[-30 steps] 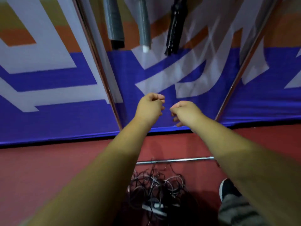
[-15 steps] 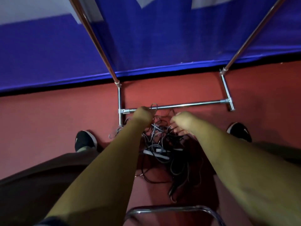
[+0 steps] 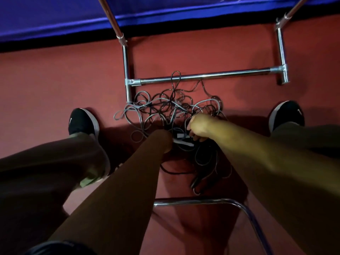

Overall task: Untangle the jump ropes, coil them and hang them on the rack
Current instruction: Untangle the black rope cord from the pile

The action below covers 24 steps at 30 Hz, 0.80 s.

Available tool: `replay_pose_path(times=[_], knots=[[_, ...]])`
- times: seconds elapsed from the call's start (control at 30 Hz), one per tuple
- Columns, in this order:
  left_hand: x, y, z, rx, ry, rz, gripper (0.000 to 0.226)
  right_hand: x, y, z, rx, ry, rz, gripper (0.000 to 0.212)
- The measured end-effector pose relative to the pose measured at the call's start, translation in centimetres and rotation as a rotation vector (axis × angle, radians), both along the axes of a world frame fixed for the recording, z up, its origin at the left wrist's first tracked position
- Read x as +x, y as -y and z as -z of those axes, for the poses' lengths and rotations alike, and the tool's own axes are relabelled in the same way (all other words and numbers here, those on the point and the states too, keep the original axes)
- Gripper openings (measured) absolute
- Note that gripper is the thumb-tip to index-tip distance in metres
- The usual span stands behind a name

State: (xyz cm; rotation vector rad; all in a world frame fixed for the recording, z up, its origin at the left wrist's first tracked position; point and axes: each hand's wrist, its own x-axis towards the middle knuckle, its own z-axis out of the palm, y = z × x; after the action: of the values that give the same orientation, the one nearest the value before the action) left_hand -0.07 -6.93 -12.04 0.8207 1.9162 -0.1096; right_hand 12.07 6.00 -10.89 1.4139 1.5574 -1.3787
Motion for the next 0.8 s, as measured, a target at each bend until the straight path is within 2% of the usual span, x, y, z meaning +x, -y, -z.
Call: replay_pose_path(times=[0.13, 0.23, 0.33, 0.4, 0.5, 0.57, 0.7, 0.8], knots=[[-0.2, 1.1, 1.4, 0.02, -0.025, 0.134, 0.034, -0.2, 0.7, 0.6, -0.036, 0.056, -0.092, 0.026], [-0.9, 0.7, 1.7, 0.173, -0.048, 0.198, 0.025, 0.0, 0.6, -0.1, 0.049, -0.018, -0.179, 0.026], [-1.1, -0.8, 1.1, 0.361, -0.092, -0.051, 0.027, -0.2, 0.7, -1.0, 0.077, -0.084, -0.249, 0.035], [-1.6, -2.2, 0.8, 0.401, -0.031, -0.312, 0.031, -0.8, 1.0, -1.5, 0.085, -0.119, -0.262, 0.039], [-2.7, -4.1, 0.5, 0.404, 0.135, -0.618, 0.034, -1.4, 1.3, -1.4, 0.082, -0.156, -0.077, 0.041], [-3.1, -4.8, -0.2, 0.422, 0.176, -0.661, 0.028, -1.6, 1.4, -1.3, 0.063, -0.185, 0.032, 0.034], [-3.3, -5.7, -1.2, 0.456, 0.201, -0.697, 0.031, -2.0, 1.1, -1.3, 0.07, -0.251, 0.136, 0.004], [-3.4, -6.5, -2.1, 0.481, 0.233, -0.723, 0.032, -2.4, 0.8, -1.1, 0.181, -0.228, 0.117, 0.019]])
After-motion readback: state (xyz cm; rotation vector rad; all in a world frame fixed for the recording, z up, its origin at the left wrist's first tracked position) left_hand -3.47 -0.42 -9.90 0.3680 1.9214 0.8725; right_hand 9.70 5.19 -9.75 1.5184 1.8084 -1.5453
